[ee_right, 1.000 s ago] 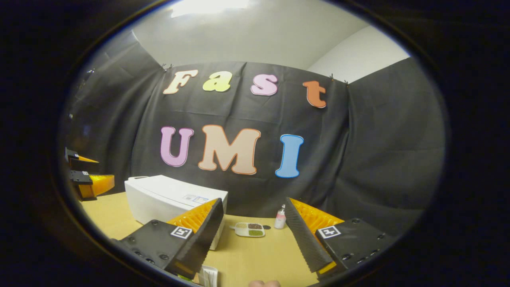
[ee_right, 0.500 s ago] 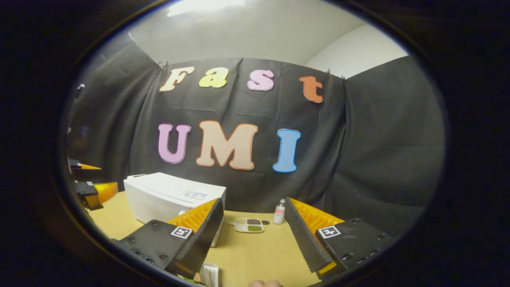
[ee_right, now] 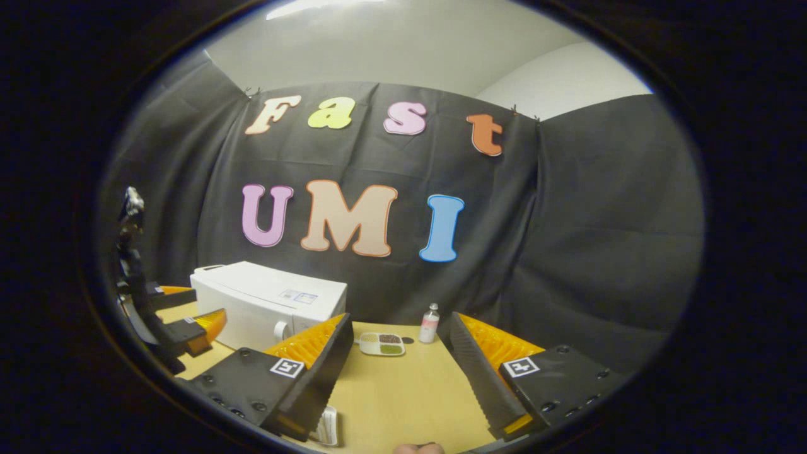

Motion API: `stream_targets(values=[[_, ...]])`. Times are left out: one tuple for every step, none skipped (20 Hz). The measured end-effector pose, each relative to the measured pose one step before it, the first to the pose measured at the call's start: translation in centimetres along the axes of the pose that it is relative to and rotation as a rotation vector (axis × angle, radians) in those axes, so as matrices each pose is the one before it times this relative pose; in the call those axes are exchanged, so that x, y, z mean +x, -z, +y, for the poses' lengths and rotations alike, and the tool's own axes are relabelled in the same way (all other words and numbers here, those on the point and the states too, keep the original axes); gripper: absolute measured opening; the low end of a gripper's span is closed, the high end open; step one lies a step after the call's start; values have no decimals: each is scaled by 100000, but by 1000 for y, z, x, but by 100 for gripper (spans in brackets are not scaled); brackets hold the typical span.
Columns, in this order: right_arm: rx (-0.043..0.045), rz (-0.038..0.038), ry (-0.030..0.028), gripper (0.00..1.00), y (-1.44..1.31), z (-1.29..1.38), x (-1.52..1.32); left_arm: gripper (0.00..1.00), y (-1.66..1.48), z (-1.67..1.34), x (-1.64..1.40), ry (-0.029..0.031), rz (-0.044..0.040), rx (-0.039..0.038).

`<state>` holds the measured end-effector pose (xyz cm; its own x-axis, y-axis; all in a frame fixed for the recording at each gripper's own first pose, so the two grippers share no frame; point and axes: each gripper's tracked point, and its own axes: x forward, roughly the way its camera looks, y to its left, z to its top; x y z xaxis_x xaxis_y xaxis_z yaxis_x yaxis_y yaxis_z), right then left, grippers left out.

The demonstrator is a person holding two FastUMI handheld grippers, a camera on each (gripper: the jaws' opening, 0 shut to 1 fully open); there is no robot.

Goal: Open the microwave oven with the left hand, put the food in, and close the microwave oven.

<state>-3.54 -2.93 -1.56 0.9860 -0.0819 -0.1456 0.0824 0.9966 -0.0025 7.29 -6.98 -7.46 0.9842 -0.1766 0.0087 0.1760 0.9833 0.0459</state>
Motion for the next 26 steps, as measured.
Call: stream_targets(values=[[460,1609,1018,97,211,-289,-267,95,901,-604,822,1256,914,-891],[453,899,1395,97,1,-419,-341,96,824,-683,831,1343,1056,-361],[264,384,1642,97,-108,-477,-334,96,745,-362,1006,1019,1080,253],[-126,364,1628,97,-24,-510,-419,96,678,-473,661,1121,654,145],[-557,543,1698,97,7,-502,-395,96,563,-437,926,1112,1060,157],[-901,626,1517,97,244,-407,-412,96,678,-313,870,961,1156,-62],[-1101,763,1632,97,132,-534,-443,96,614,-174,806,494,922,-59],[-816,645,1520,97,145,-486,-213,96,653,-132,897,422,1369,-79],[-533,488,1236,97,58,-310,-212,99,490,-97,807,84,1012,-201],[-355,991,724,97,293,-290,-159,96,595,-172,681,131,1076,-61],[265,1584,739,97,473,-206,-196,96,714,-120,690,387,1483,398],[752,1287,654,98,298,-246,-94,96,663,-276,488,325,1553,590],[768,813,597,97,77,-200,-114,96,309,-247,429,562,400,762],[337,373,656,97,104,-202,-21,99,404,-206,290,559,575,605],[-54,-25,569,98,-34,-150,-45,96,195,-173,292,426,-185,431],[-280,127,302,98,74,-120,88,96,376,-292,254,614,570,120],[-29,518,-124,98,133,15,5,95,342,-107,243,-176,1125,-120],[153,613,-260,97,201,22,45,94,376,141,142,-949,955,-265],[125,775,-145,98,176,21,118,94,176,-141,53,-160,626,-725],[98,390,-13,97,157,-28,78,93,168,-131,63,-372,178,-486],[38,-85,-143,97,-61,35,90,92,-43,-22,120,-51,-50,-349],[-531,148,-50,97,121,179,217,84,239,-471,235,1919,569,-41],[-939,40,-79,98,40,-21,42,78,152,-304,93,1451,908,429],[-916,-530,-459,98,-132,74,54,69,155,550,74,-2176,586,1376],[-855,-524,-465,98,-180,121,59,63,44,42,376,437,238,-59],[-551,-213,-335,98,-37,24,-20,41,173,-351,12,493,325,-120]])
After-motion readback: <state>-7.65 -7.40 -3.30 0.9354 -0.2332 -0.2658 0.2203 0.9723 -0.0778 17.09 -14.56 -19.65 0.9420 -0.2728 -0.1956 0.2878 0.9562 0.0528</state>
